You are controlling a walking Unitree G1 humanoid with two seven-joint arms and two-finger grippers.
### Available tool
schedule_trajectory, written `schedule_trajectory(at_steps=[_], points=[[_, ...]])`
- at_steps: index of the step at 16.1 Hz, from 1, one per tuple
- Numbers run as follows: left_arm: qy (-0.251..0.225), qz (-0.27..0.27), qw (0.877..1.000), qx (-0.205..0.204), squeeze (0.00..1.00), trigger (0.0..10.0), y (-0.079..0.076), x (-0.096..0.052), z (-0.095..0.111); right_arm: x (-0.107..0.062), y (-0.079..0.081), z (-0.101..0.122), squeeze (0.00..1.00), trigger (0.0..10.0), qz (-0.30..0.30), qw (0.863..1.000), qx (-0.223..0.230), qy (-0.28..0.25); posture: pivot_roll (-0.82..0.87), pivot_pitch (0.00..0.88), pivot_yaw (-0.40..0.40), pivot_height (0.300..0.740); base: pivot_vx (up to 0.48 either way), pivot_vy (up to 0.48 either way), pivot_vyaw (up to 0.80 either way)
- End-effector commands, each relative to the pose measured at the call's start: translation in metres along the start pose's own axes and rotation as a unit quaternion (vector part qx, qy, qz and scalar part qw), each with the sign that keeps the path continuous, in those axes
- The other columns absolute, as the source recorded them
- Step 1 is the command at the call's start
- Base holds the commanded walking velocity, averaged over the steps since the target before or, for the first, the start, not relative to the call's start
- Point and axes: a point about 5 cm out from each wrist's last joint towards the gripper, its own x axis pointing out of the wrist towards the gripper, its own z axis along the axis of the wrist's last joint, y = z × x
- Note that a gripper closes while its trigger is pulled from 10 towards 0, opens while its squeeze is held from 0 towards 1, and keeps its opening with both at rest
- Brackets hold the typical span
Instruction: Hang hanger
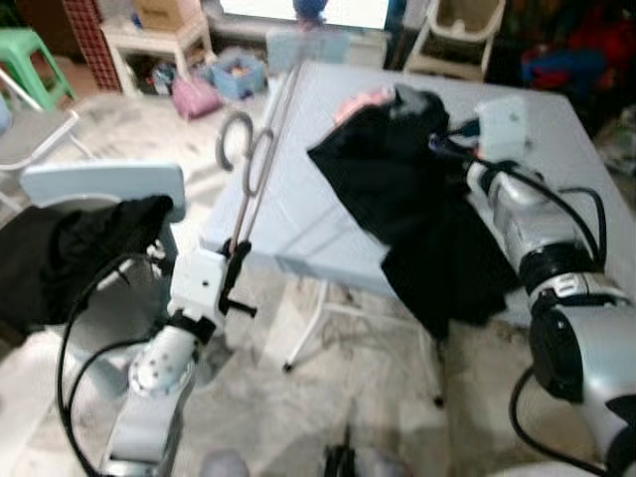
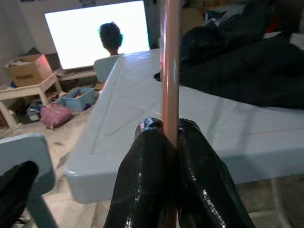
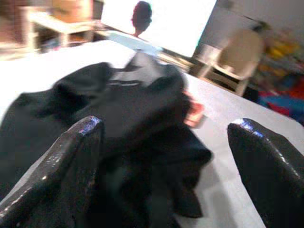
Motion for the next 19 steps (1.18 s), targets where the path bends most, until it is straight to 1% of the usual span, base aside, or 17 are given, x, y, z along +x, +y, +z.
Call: schedule_trajectory(at_steps=[1,2,3,4,5,6,8,10,12,13,14,16,18,19], points=[[-0.009,-0.001,1.000,0.004,0.00,10.0,0.000,0.001,0.004,-0.008,-0.007,-0.011,0.42,10.0,0.041,0.999,-0.014,0.013,0.06,0.039,-0.068,0.740,0.000,0.000,0.00],[-0.008,-0.001,1.000,0.004,0.00,10.0,0.000,0.001,0.004,-0.012,-0.008,-0.017,0.42,10.0,0.062,0.998,0.003,0.017,0.06,0.039,-0.068,0.740,0.000,0.000,0.00],[-0.007,0.000,1.000,0.004,0.00,10.0,0.000,0.001,0.004,-0.019,-0.008,-0.026,0.42,10.0,0.106,0.994,0.012,0.025,0.06,0.039,-0.068,0.740,0.000,0.000,0.00],[-0.006,0.001,1.000,0.003,0.00,10.0,0.001,0.001,0.003,-0.025,-0.006,-0.033,0.36,10.0,0.144,0.989,0.006,0.034,0.06,0.039,-0.068,0.740,0.000,0.000,0.00],[-0.006,0.002,1.000,0.002,0.00,10.0,0.001,0.001,0.003,-0.033,-0.004,-0.040,0.22,10.0,0.184,0.982,0.000,0.037,0.05,0.041,-0.066,0.740,0.000,0.000,0.00],[-0.005,0.002,1.000,0.002,0.00,10.0,0.001,0.000,0.003,-0.037,-0.003,-0.045,0.02,10.0,0.203,0.978,-0.001,0.043,0.05,0.041,-0.064,0.740,0.000,0.000,0.00],[-0.001,0.005,1.000,0.001,0.00,10.0,0.002,0.001,0.002,-0.043,0.000,-0.047,0.00,10.0,0.239,0.970,0.020,0.043,0.04,0.042,-0.062,0.740,0.000,0.000,0.00],[0.009,0.016,1.000,-0.002,0.00,10.0,0.005,0.000,0.000,-0.053,0.007,-0.046,0.00,10.0,0.307,0.949,0.058,0.039,0.05,0.040,-0.063,0.740,0.000,0.000,0.00],[0.013,0.020,1.000,-0.004,0.00,10.0,0.007,-0.001,-0.002,-0.060,0.010,-0.044,0.00,10.0,0.346,0.935,0.072,0.038,0.05,0.042,-0.065,0.740,0.000,0.000,0.00],[0.011,0.019,1.000,0.000,0.00,10.0,0.007,-0.002,-0.001,-0.064,0.012,-0.040,0.00,10.0,0.368,0.924,0.104,0.034,0.05,0.044,-0.068,0.740,0.000,0.000,0.00],[0.011,0.018,1.000,0.001,0.00,10.0,0.006,-0.002,-0.001,-0.066,0.013,-0.037,0.00,10.0,0.384,0.914,0.124,0.029,0.05,0.046,-0.069,0.740,0.000,0.000,0.00],[0.012,0.016,1.000,0.004,0.00,10.0,0.005,-0.002,-0.001,-0.074,0.023,-0.039,0.00,10.0,0.422,0.896,0.134,0.042,0.05,0.046,-0.072,0.740,0.000,0.000,0.00],[0.012,0.015,1.000,0.005,0.00,10.0,0.004,-0.002,-0.001,-0.078,0.039,-0.052,0.00,10.0,0.447,0.880,0.140,0.076,0.05,0.049,-0.072,0.740,0.000,0.000,0.00],[0.012,0.014,1.000,0.006,0.00,10.0,0.004,-0.003,-0.001,-0.078,0.049,-0.060,0.00,10.0,0.447,0.875,0.156,0.102,0.06,0.052,-0.074,0.740,0.000,0.000,0.00]])
